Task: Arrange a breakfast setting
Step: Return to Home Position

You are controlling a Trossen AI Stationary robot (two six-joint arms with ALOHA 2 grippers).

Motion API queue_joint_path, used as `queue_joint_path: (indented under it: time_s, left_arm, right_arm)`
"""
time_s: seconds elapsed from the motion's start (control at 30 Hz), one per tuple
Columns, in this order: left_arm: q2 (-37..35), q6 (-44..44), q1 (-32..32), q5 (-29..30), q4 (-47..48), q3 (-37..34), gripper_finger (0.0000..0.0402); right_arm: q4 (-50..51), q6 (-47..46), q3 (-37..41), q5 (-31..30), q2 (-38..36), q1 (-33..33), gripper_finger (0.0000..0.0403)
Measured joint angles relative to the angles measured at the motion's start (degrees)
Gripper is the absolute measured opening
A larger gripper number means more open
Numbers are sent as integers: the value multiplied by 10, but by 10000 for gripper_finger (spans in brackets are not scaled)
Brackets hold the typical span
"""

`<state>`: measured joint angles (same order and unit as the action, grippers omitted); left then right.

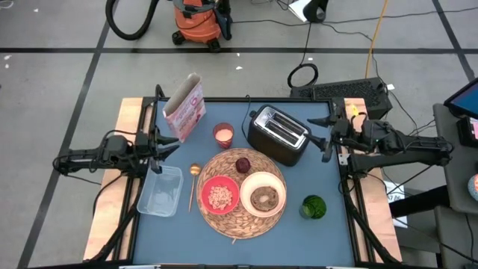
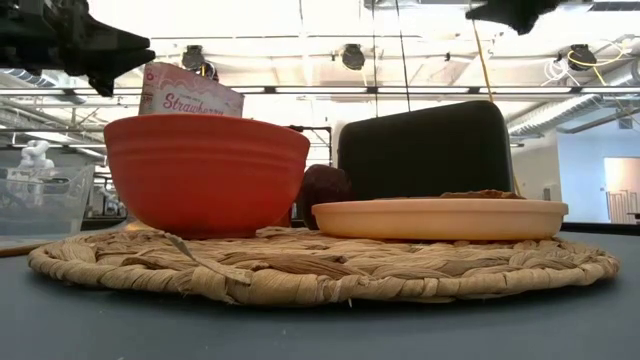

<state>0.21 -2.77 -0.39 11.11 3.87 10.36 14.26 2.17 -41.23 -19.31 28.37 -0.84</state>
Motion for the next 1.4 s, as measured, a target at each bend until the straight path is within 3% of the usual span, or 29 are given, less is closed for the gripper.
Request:
queue_joint_path:
  time_s: [0.2,0.47,0.93,1.4]
  left_arm:
    - [0,9,0,0,-42,-23,129]
    - [0,10,0,0,-70,-43,129]
    - [0,8,0,0,-72,-43,129]
    - [0,1,0,0,-72,-43,129]
  right_arm:
    - [-74,-2,84,0,-43,0,235]
    - [-98,-45,172,0,-107,0,235]
    - [-98,-77,258,1,-200,0,235]
    - [-98,-105,312,1,-243,0,235]
